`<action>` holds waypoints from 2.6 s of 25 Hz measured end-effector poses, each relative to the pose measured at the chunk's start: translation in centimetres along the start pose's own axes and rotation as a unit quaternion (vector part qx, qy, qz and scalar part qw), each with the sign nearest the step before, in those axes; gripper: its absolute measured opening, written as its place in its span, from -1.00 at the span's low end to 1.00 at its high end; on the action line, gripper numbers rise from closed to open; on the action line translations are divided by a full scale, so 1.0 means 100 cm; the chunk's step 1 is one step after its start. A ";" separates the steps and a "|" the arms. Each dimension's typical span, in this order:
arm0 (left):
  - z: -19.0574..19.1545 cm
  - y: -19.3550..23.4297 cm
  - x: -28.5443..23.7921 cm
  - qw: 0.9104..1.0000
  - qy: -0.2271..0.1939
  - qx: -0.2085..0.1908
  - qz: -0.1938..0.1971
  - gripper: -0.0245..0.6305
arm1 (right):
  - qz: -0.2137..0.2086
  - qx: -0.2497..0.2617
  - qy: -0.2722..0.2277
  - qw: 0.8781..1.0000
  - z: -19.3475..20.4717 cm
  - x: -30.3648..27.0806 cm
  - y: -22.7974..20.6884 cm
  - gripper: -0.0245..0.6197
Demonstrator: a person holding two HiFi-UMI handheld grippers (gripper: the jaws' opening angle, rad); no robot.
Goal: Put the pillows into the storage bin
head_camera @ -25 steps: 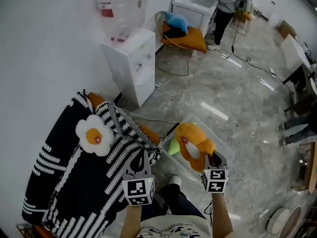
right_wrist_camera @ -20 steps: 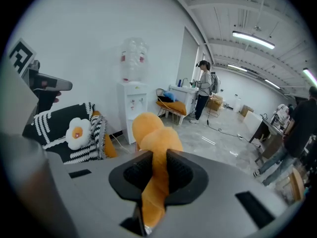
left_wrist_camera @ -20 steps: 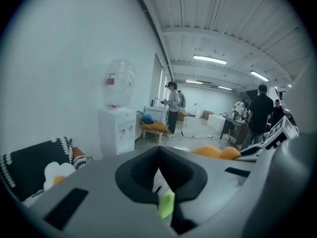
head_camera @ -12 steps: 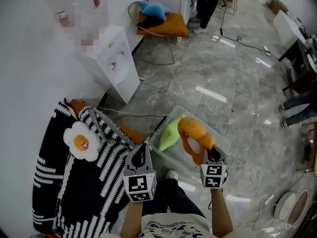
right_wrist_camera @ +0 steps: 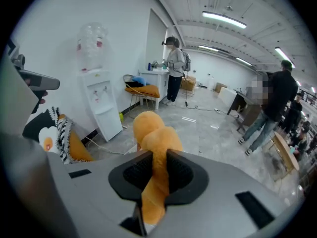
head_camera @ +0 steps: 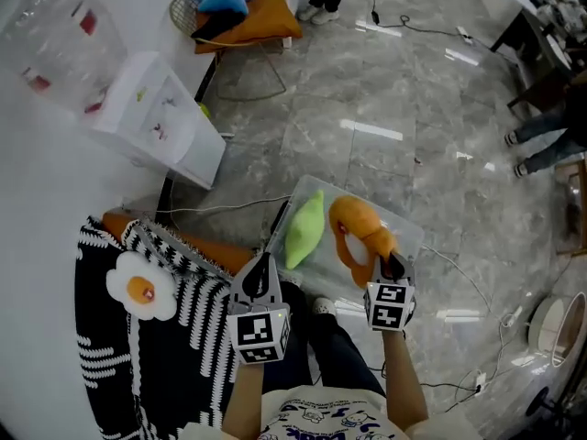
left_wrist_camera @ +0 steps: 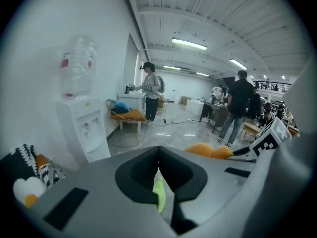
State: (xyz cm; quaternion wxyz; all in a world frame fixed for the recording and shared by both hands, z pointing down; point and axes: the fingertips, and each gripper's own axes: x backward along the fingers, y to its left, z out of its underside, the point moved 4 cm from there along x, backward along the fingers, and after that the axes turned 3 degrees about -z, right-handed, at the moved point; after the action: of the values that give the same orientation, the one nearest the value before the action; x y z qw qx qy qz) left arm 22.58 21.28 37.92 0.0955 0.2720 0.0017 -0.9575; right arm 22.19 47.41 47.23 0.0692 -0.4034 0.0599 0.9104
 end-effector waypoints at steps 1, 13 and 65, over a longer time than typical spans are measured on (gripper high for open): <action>0.000 -0.001 -0.011 1.000 0.005 -0.005 0.009 -0.88 | 0.007 -0.010 0.005 1.000 0.001 -0.008 -0.002 -0.70; 0.012 -0.004 -0.145 0.989 0.057 -0.057 0.124 -0.88 | 0.094 -0.139 0.078 0.983 0.037 -0.106 -0.004 -0.69; 0.251 0.021 -0.286 0.970 0.179 -0.003 0.163 -0.88 | 0.063 -0.220 0.156 0.961 0.221 -0.437 0.089 -0.26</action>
State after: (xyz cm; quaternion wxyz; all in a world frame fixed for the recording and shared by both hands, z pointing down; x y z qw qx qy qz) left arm 33.71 22.98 74.34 0.2495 0.4357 -0.0232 -0.8645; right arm 33.60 38.96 94.90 -0.0886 -0.5408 -0.1064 0.8297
